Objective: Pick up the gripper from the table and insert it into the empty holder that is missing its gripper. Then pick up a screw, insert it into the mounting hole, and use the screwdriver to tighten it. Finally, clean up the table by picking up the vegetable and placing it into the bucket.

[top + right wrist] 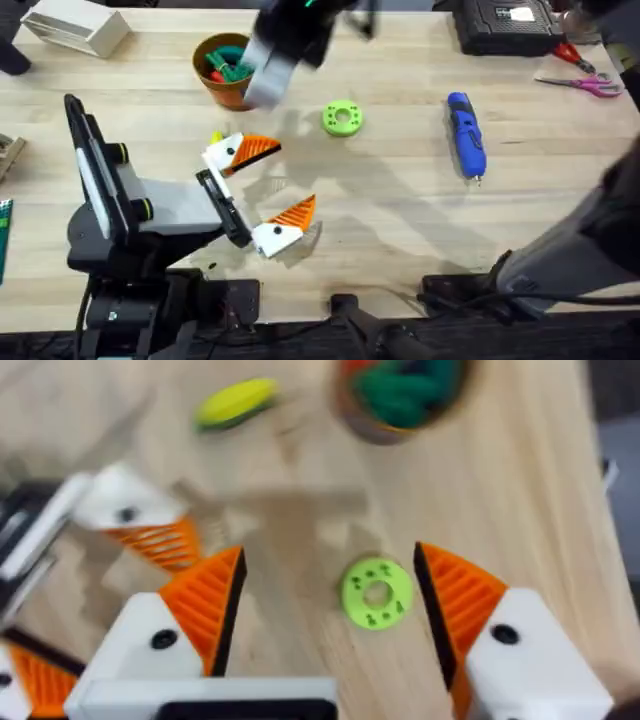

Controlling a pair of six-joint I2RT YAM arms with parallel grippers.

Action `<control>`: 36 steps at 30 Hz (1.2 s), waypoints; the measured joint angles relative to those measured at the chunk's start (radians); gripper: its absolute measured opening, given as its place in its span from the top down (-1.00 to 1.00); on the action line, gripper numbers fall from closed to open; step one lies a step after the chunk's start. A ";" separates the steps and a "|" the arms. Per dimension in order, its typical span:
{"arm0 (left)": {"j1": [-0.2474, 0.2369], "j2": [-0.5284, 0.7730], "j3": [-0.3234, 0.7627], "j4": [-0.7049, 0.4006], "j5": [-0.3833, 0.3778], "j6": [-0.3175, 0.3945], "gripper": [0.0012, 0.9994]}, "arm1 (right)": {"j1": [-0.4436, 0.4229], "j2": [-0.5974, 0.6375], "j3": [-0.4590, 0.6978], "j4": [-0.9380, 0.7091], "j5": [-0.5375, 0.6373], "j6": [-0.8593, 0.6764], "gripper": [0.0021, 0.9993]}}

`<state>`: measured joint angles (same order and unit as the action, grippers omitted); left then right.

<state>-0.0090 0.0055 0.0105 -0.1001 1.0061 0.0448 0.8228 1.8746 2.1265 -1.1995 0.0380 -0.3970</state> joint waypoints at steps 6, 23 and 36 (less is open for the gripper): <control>0.000 0.000 0.000 0.000 0.000 0.000 -0.97 | -0.141 -0.086 0.000 -0.003 0.006 0.190 -0.93; 0.000 0.000 0.000 0.000 0.000 0.000 -0.97 | -0.472 -0.453 -0.555 0.076 0.011 0.446 -0.93; 0.000 0.000 0.000 0.000 0.000 0.000 -0.97 | -0.780 -0.697 -0.788 0.003 0.085 0.535 -0.93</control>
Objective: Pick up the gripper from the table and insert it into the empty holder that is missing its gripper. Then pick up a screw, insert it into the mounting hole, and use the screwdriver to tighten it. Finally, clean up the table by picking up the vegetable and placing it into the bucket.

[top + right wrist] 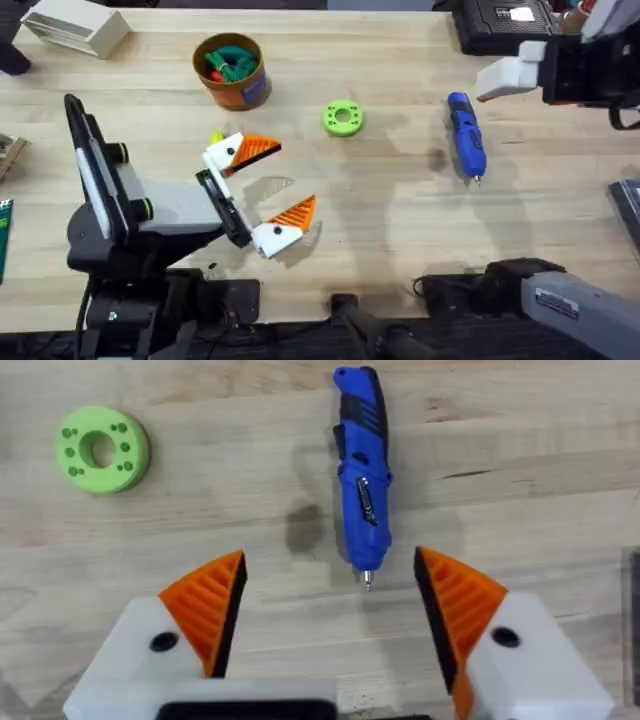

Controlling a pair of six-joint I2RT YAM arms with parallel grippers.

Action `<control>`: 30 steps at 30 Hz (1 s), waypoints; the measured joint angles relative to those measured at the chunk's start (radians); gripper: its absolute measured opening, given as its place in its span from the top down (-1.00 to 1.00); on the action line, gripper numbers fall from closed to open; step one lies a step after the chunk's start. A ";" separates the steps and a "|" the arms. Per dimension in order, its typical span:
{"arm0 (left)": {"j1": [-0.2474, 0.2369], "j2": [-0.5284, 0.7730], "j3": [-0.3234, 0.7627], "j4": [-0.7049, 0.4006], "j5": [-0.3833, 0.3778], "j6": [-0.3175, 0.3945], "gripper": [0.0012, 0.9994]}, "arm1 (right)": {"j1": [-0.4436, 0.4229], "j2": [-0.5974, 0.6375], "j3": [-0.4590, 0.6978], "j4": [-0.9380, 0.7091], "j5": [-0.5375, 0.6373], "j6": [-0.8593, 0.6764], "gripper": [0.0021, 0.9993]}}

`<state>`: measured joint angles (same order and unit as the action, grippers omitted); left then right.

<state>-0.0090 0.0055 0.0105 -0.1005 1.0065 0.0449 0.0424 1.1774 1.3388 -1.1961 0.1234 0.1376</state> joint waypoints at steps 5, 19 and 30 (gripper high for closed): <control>0.000 0.000 0.000 0.000 0.000 0.000 -0.97 | -0.002 0.010 -0.002 0.018 0.000 0.010 -0.93; 0.000 0.000 0.000 0.000 0.000 -0.002 -0.96 | -0.002 0.024 -0.003 0.021 0.000 0.016 -0.94; 0.000 0.000 0.000 0.000 0.003 0.003 0.98 | -0.002 0.024 -0.003 0.013 0.000 0.016 -0.94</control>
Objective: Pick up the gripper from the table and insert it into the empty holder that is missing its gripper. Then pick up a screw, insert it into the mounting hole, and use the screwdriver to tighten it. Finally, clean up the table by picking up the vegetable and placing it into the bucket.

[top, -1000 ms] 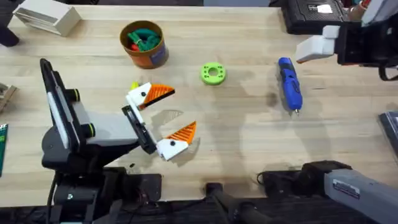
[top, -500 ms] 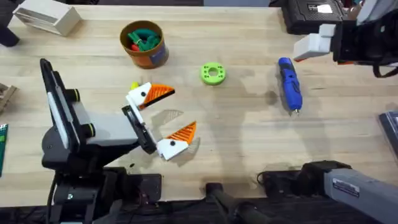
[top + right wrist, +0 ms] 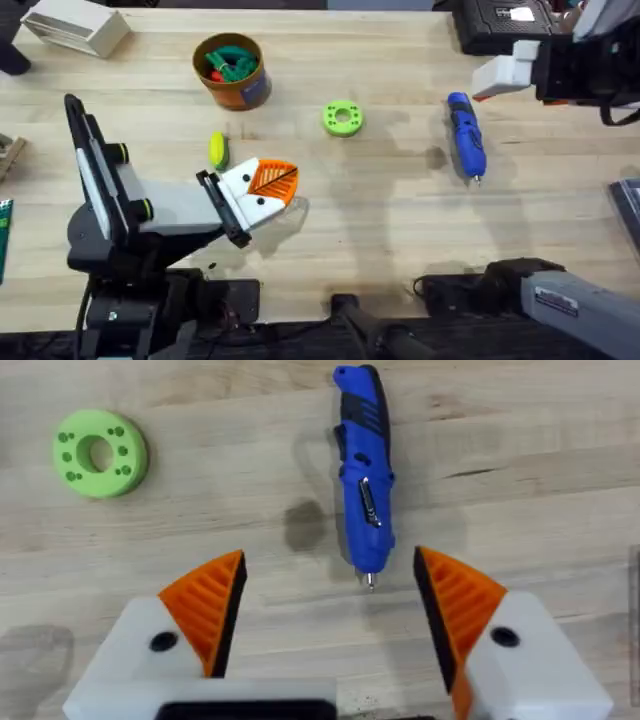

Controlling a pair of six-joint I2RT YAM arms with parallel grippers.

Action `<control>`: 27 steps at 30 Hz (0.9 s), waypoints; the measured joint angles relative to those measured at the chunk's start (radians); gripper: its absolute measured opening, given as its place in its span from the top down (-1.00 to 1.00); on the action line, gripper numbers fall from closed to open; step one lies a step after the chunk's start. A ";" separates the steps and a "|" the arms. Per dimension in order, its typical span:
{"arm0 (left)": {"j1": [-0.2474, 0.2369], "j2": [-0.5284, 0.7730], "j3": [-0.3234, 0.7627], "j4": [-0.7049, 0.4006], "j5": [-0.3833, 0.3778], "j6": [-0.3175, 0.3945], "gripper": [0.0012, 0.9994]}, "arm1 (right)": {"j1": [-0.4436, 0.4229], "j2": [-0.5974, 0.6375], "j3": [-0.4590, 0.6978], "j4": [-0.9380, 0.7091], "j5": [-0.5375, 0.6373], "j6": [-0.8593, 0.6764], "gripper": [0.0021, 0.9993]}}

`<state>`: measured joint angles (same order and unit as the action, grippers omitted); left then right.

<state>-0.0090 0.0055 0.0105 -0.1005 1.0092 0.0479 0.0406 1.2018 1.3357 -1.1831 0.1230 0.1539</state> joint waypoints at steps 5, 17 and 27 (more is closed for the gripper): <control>0.000 0.000 0.000 0.000 0.000 0.000 0.98 | 0.000 0.006 0.000 -0.002 0.000 0.000 -0.94; 0.000 0.000 0.000 0.000 0.000 0.000 0.98 | 0.000 0.050 -0.077 0.031 0.000 -0.001 -0.94; 0.000 0.000 0.000 0.000 0.000 0.000 0.98 | -0.012 0.066 -0.099 0.116 -0.001 -0.082 -0.98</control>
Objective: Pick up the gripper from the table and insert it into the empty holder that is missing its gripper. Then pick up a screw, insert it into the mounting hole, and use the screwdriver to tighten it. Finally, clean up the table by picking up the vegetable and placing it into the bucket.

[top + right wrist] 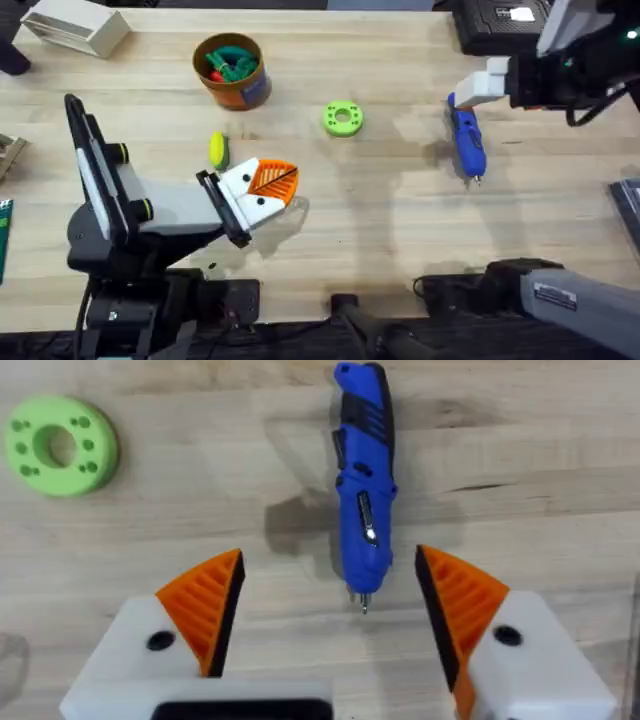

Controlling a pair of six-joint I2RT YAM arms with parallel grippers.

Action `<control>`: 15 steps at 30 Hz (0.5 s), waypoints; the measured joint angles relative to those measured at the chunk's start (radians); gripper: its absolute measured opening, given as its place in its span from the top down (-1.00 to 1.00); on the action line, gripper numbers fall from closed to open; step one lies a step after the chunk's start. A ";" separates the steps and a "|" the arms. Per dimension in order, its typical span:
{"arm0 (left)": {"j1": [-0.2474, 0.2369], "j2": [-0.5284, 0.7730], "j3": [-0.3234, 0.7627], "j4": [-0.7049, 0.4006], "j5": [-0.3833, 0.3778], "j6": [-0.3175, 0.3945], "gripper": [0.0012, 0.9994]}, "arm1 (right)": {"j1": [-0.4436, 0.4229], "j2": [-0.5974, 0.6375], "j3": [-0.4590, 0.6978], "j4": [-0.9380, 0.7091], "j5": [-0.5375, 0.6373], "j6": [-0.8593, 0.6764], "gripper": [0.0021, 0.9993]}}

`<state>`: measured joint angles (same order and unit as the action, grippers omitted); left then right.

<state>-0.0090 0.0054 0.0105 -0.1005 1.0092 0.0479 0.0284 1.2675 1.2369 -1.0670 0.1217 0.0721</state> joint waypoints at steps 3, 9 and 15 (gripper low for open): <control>0.000 0.000 0.000 0.000 0.000 0.000 0.98 | -0.006 0.045 0.000 0.009 -0.013 -0.027 -0.98; 0.000 0.000 0.000 0.000 0.000 0.000 0.98 | -0.063 0.136 0.000 0.048 -0.050 -0.080 -0.98; 0.000 0.000 0.000 0.000 0.000 0.000 0.98 | -0.084 0.235 0.000 0.066 -0.055 -0.125 -0.98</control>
<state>-0.0090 0.0055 0.0105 -0.1005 1.0096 0.0479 -0.0555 1.5024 1.2366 -1.0011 0.0669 -0.0533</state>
